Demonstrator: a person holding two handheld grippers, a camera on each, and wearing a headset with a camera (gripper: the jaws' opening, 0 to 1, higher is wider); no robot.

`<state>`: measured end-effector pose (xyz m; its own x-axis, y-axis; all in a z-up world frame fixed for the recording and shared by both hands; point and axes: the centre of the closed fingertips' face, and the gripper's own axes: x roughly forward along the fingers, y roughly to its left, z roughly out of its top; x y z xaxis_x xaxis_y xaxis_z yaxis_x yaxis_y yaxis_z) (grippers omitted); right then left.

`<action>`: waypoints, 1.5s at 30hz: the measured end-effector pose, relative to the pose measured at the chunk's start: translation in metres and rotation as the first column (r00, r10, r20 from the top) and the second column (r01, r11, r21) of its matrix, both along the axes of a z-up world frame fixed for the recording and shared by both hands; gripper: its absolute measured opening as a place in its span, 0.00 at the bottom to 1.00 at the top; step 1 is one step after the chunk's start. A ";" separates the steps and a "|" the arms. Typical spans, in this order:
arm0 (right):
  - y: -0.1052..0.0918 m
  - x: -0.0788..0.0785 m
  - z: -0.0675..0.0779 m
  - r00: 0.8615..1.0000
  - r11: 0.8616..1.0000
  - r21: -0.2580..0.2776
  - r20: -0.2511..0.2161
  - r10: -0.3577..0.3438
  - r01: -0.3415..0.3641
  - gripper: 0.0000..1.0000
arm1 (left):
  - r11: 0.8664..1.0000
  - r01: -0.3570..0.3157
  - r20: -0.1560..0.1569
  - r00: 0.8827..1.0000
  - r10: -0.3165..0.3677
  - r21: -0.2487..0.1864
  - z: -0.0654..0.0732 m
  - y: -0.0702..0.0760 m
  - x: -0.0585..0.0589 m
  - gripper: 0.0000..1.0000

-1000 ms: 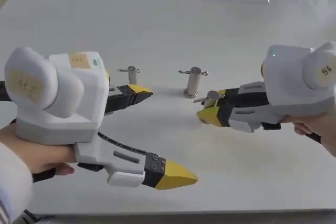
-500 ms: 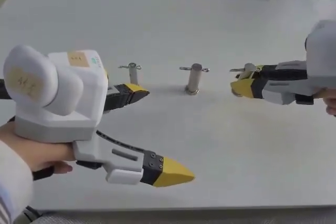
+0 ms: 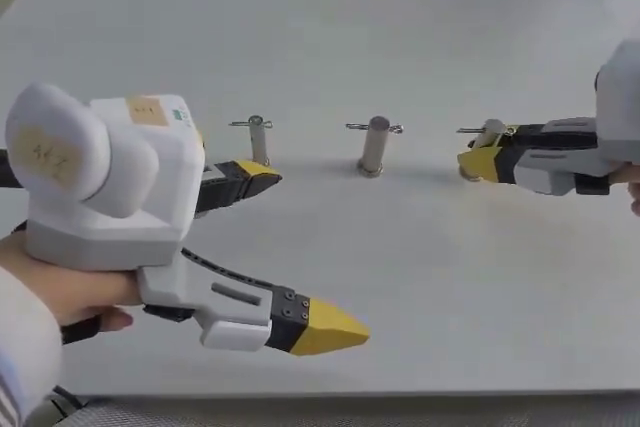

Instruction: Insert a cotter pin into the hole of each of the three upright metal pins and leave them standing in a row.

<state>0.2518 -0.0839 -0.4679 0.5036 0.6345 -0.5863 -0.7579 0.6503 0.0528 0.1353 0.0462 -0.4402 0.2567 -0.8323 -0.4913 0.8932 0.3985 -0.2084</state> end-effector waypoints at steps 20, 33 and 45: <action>-0.004 0.002 -0.005 1.000 0.999 0.034 0.008 -0.012 0.012 0.09 | 1.000 -0.004 -0.003 1.000 0.004 -0.011 0.007 -0.003 0.001 0.99; 0.003 0.004 0.006 0.999 0.992 0.123 0.039 -0.038 0.033 0.18 | 1.000 -0.020 0.001 1.000 0.020 0.003 0.009 0.000 0.002 0.99; -0.011 -0.012 0.039 0.995 0.996 0.079 0.088 -0.048 0.041 0.56 | 0.987 -0.114 0.007 0.993 0.116 -0.112 0.040 0.006 0.016 0.99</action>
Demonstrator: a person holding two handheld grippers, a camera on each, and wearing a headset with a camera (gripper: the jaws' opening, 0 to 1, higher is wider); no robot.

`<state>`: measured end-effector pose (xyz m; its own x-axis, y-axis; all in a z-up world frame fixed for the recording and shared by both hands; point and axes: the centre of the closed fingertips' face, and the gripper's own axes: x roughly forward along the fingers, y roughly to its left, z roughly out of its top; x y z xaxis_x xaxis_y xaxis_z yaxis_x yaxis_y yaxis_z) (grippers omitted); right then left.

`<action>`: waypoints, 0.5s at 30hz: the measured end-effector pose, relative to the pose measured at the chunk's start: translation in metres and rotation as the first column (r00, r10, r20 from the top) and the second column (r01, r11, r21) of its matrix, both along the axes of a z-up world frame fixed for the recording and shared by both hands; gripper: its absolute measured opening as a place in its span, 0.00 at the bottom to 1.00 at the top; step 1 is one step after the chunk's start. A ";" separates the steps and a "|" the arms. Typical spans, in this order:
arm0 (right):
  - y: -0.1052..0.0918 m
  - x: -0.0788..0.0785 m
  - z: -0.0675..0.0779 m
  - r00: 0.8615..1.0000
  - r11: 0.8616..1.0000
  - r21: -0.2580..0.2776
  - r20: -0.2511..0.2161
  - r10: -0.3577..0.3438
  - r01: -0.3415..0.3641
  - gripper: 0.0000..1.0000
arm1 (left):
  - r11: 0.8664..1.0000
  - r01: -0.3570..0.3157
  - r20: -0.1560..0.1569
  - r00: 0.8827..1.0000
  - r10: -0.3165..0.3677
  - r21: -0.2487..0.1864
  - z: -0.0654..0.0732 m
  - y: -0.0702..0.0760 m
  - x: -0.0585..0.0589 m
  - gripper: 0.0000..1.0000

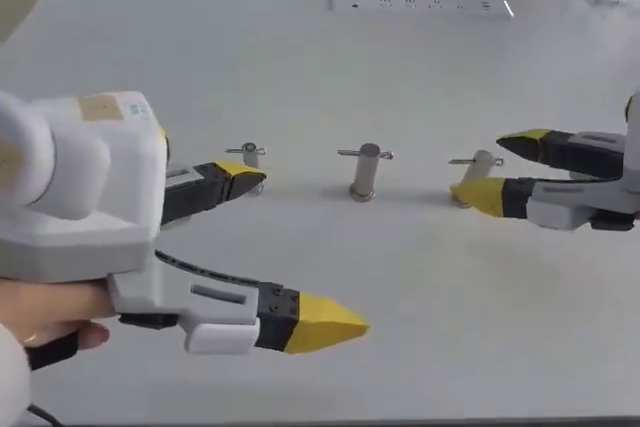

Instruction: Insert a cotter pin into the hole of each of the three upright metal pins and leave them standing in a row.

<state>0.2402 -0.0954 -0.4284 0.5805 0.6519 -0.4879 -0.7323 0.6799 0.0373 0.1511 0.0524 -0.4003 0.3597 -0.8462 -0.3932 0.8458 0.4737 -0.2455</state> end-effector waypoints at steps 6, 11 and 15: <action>-0.003 -0.014 0.016 1.000 1.000 -0.006 0.008 -0.016 0.016 0.68 | 0.999 -0.052 -0.014 0.999 0.052 0.009 -0.002 0.011 0.004 0.99; 0.000 -0.028 0.028 0.998 0.997 0.043 0.005 -0.061 0.061 0.79 | 0.996 -0.068 -0.046 0.996 0.071 0.060 -0.014 0.021 -0.002 0.99; -0.002 -0.038 0.028 0.993 0.990 0.079 -0.017 -0.119 0.120 0.82 | 0.989 -0.142 -0.049 0.988 0.144 0.041 -0.011 0.032 0.004 0.99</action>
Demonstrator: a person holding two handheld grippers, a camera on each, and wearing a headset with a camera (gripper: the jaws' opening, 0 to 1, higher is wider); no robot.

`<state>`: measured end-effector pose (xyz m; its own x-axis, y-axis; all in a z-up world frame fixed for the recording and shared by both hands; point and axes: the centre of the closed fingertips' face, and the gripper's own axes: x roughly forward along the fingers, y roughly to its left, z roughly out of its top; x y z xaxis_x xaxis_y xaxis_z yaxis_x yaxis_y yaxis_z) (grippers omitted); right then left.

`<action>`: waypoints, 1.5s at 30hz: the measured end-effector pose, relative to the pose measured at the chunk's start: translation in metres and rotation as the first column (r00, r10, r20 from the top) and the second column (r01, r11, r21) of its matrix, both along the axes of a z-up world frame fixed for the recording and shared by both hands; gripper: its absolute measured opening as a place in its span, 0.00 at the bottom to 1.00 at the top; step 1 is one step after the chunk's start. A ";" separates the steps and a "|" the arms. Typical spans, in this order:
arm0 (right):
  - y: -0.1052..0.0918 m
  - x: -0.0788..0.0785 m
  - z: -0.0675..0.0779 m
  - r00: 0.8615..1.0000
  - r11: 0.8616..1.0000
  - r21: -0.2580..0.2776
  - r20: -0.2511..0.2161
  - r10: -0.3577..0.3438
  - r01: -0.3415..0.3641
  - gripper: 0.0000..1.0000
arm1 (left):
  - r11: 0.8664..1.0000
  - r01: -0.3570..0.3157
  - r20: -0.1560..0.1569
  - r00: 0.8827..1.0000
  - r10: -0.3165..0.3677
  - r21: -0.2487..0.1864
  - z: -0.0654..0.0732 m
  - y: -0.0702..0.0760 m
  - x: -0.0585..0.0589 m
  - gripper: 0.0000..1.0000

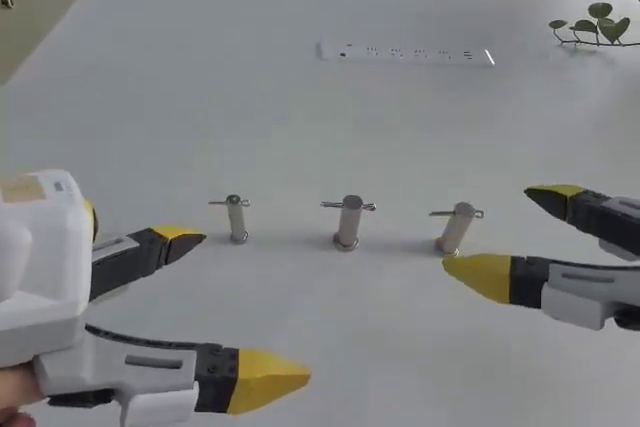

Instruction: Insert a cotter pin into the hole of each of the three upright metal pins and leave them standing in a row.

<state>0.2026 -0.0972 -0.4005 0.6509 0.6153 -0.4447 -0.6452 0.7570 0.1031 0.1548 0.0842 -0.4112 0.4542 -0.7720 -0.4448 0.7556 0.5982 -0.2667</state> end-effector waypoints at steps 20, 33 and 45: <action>-0.020 -0.024 0.000 0.981 0.986 0.042 -0.115 -0.156 0.162 0.90 | 0.994 -0.106 -0.042 0.993 0.106 -0.010 0.001 0.015 -0.002 0.99; -0.036 -0.028 -0.007 0.960 0.973 0.015 -0.166 -0.224 0.229 0.86 | 0.993 -0.121 -0.074 0.990 0.121 -0.001 -0.003 0.017 -0.008 0.99; -0.037 -0.031 -0.007 0.955 0.972 0.004 -0.186 -0.230 0.235 0.84 | 0.995 -0.095 -0.095 0.991 0.099 0.040 -0.010 0.022 -0.016 0.99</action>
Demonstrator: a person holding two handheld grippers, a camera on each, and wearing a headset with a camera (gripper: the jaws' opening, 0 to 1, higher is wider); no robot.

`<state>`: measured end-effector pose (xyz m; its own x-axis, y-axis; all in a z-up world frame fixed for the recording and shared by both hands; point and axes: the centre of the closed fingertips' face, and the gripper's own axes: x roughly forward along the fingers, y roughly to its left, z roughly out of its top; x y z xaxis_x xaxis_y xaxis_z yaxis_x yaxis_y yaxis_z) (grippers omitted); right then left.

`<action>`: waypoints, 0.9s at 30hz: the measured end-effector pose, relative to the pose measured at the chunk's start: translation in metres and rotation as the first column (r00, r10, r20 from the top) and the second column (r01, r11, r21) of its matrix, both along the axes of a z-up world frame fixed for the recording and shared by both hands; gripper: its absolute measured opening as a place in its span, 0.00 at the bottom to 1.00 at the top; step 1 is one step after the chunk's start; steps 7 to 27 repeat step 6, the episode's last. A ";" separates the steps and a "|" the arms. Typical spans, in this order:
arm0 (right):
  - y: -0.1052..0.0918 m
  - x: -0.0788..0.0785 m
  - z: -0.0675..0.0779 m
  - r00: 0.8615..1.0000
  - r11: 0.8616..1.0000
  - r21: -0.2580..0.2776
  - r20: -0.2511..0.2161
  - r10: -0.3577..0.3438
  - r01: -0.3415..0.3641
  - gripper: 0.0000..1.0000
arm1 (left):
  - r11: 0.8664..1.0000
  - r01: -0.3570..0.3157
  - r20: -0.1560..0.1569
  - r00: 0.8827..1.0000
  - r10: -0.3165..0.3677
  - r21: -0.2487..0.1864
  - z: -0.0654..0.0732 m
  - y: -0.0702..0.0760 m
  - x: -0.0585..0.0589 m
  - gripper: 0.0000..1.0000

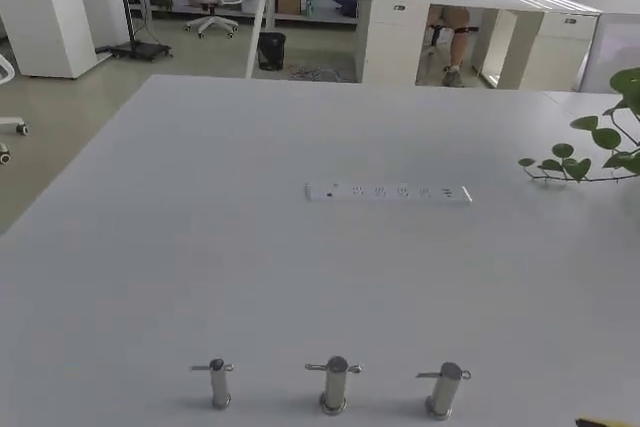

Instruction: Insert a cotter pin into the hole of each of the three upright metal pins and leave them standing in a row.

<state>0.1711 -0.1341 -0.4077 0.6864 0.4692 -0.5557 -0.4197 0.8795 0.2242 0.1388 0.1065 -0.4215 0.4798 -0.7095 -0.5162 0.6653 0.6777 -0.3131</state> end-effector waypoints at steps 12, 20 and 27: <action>-0.003 -0.007 -0.002 1.000 1.000 -0.018 -0.025 0.007 -0.007 0.81 | 1.000 0.001 -0.002 1.000 -0.001 0.015 -0.002 0.003 -0.003 0.99; -0.003 -0.007 -0.002 1.000 1.000 -0.018 -0.025 0.007 -0.007 0.81 | 1.000 0.001 -0.002 1.000 -0.001 0.015 -0.002 0.003 -0.003 0.99; -0.003 -0.007 -0.002 1.000 1.000 -0.018 -0.025 0.007 -0.007 0.81 | 1.000 0.001 -0.002 1.000 -0.001 0.015 -0.002 0.003 -0.003 0.99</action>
